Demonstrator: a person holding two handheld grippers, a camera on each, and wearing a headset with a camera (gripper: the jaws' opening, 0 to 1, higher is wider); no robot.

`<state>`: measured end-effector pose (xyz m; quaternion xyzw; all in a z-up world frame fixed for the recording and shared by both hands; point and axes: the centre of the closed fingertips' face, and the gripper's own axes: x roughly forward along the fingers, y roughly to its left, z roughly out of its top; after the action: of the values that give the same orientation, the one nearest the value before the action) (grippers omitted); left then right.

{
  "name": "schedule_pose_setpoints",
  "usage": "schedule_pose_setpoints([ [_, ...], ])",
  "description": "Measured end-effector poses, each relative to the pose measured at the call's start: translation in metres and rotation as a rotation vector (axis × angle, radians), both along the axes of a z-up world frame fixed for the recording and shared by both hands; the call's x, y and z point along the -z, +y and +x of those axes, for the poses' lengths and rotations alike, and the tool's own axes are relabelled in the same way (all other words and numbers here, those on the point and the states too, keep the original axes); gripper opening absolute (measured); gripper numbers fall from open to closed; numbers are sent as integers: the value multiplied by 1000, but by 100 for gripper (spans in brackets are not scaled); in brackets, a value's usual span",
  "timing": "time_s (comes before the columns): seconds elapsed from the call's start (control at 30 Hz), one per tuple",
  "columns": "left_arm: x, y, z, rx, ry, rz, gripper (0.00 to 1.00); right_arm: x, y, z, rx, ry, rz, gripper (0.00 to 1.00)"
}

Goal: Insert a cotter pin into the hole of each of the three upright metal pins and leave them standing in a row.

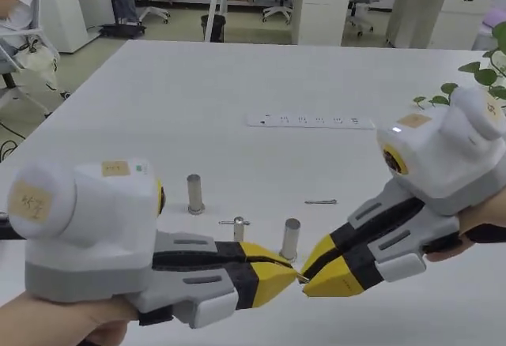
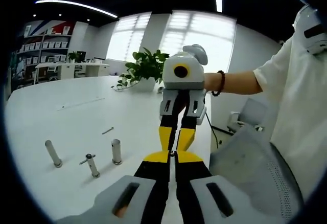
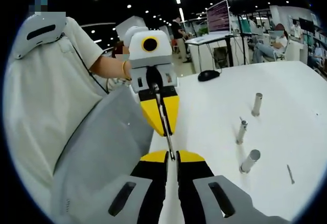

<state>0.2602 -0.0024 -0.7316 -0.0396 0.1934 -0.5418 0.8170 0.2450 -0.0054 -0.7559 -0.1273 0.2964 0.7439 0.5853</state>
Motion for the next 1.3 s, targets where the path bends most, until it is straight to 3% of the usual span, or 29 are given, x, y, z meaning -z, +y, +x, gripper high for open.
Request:
schedule_pose_setpoints([
  [0.1, -1, 0, -1, 1, -2, -6, 0, -1, -1, -1, -8, -1, 2, 6],
  [0.37, -1, 0, 0, -4, -9, -12, 1, -3, -1, 1, -27, -57, -14, 4],
  [0.6, -1, -3, 4, -15, -20, -17, 2, -3, -5, 2, -35, -63, -41, 3],
  [0.73, 5, -3, 9, -46, 8, -8, 3, -1, -8, 6, -33, -86, -70, 3],
  [0.83, 11, -2, 14, -74, -18, 25, 4, 2, -13, 13, -18, -103, -94, 3],
  [1.03, 22, 1, 26, -148, -60, 70, 16, 13, -24, 28, 14, -138, -177, 3],
  [1.3, 39, 4, 45, -235, -83, 136, 23, 27, -35, 42, 19, -189, -276, 3],
])
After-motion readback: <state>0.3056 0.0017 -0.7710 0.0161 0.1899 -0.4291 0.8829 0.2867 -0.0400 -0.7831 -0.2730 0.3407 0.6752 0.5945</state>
